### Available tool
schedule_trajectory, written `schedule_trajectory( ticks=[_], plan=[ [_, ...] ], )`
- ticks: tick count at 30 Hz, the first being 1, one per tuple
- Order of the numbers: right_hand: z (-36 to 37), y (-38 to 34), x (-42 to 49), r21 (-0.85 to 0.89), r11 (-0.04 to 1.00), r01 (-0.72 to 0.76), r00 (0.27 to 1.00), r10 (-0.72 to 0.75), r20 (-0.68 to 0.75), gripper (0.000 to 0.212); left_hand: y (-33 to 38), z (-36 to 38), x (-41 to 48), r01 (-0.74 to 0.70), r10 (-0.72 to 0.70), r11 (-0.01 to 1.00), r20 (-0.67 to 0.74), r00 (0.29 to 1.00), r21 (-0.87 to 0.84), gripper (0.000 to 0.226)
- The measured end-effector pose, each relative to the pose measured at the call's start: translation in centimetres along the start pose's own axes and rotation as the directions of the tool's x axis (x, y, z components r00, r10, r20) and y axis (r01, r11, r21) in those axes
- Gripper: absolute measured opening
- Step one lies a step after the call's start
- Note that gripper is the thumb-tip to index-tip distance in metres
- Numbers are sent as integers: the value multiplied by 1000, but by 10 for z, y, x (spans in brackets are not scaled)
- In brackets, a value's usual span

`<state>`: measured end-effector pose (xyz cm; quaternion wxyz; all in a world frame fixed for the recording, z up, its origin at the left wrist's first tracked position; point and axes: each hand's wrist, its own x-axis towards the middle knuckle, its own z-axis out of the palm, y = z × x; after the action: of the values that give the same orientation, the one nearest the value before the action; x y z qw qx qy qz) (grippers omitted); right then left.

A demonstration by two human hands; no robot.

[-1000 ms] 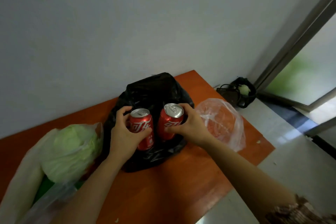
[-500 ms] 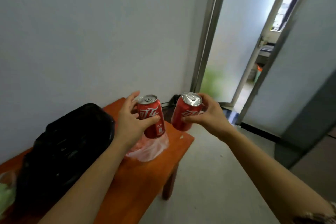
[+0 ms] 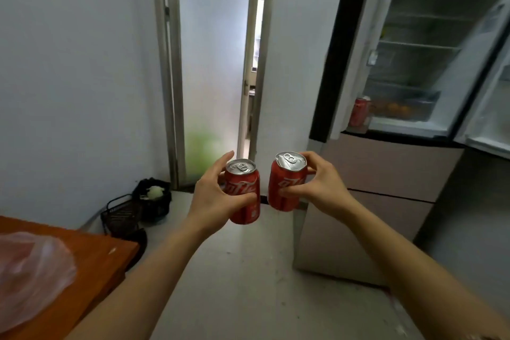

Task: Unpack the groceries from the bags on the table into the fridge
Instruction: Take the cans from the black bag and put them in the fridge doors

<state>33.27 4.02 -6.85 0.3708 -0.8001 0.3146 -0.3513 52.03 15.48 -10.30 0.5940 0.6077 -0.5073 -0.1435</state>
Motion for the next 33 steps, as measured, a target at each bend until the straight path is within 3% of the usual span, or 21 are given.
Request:
schedule_trajectory(
  ticks=[8,16,22,27,33],
  plan=[
    [-142,46,22,-82,997,2,974,-21,-226,63,32,148,80,-161,165,986,114,980,-43,89],
    [-266,94,104,-151,988,34,940,-83,-332,65,58,266,195,-327,333,943,164,929,-63,87],
    [-355,109,194,-219,968,126,900,-205,-386,70,108,334,299,-460,466,885,93,880,-79,77],
    [-417,109,255,-264,933,243,851,-336,-403,71,155,369,359,-577,578,814,-15,816,-66,87],
    [-468,111,340,-198,889,414,765,-457,-453,70,201,400,423,-687,699,715,-150,699,129,88]
  ],
)
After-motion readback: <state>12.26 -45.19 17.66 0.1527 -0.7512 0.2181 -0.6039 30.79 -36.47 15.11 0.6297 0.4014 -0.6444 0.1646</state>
